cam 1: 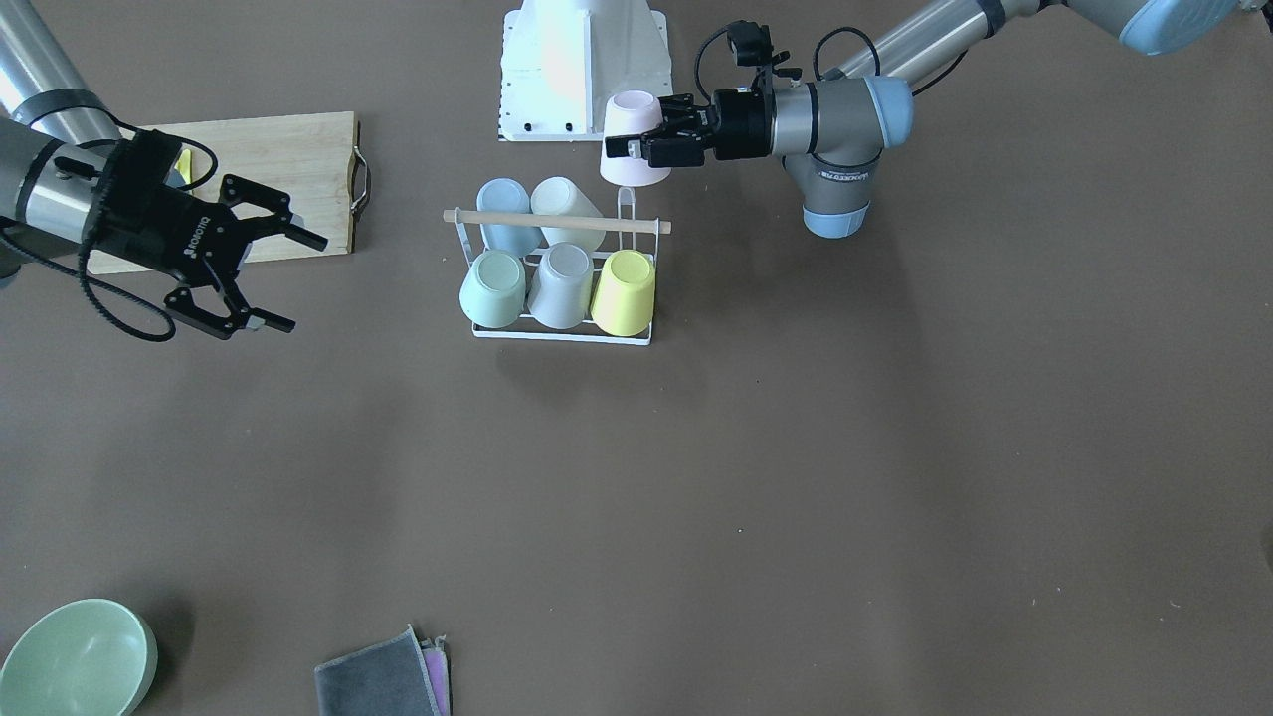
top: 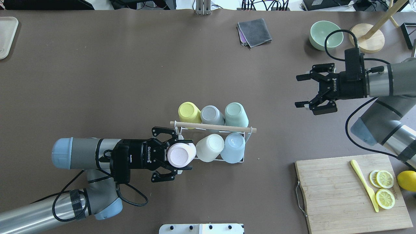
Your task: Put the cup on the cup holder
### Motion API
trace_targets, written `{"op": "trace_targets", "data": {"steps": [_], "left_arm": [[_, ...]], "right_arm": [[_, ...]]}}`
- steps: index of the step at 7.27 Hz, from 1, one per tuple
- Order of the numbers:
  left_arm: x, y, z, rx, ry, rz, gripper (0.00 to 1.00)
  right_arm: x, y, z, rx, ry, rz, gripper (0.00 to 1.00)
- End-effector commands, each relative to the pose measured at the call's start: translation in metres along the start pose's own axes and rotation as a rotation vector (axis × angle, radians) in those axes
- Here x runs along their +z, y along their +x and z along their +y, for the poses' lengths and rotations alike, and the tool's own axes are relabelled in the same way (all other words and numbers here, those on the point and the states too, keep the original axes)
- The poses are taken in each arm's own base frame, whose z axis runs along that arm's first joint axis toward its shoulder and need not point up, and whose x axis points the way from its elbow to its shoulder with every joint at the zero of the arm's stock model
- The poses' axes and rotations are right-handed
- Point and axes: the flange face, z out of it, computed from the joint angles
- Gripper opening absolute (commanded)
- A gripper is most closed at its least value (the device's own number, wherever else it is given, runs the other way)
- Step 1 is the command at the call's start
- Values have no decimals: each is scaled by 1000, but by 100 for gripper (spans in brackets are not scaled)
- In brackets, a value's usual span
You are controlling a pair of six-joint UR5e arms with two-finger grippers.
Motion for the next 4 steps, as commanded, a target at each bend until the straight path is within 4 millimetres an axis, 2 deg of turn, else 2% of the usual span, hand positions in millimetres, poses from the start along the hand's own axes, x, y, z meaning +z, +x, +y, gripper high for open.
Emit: {"op": "trace_targets", "data": {"steps": [1, 2, 4], "left_arm": [[3, -6, 4, -2, -15, -44, 49], [7, -7, 8, -3, -22, -53, 49], [10, -6, 14, -6, -35, -57, 49]], "right_arm": [[-98, 34, 38, 173, -146, 46, 100], [-139, 50, 59, 300, -200, 111, 100], [-205, 76, 90, 531, -263, 274, 100]]}}
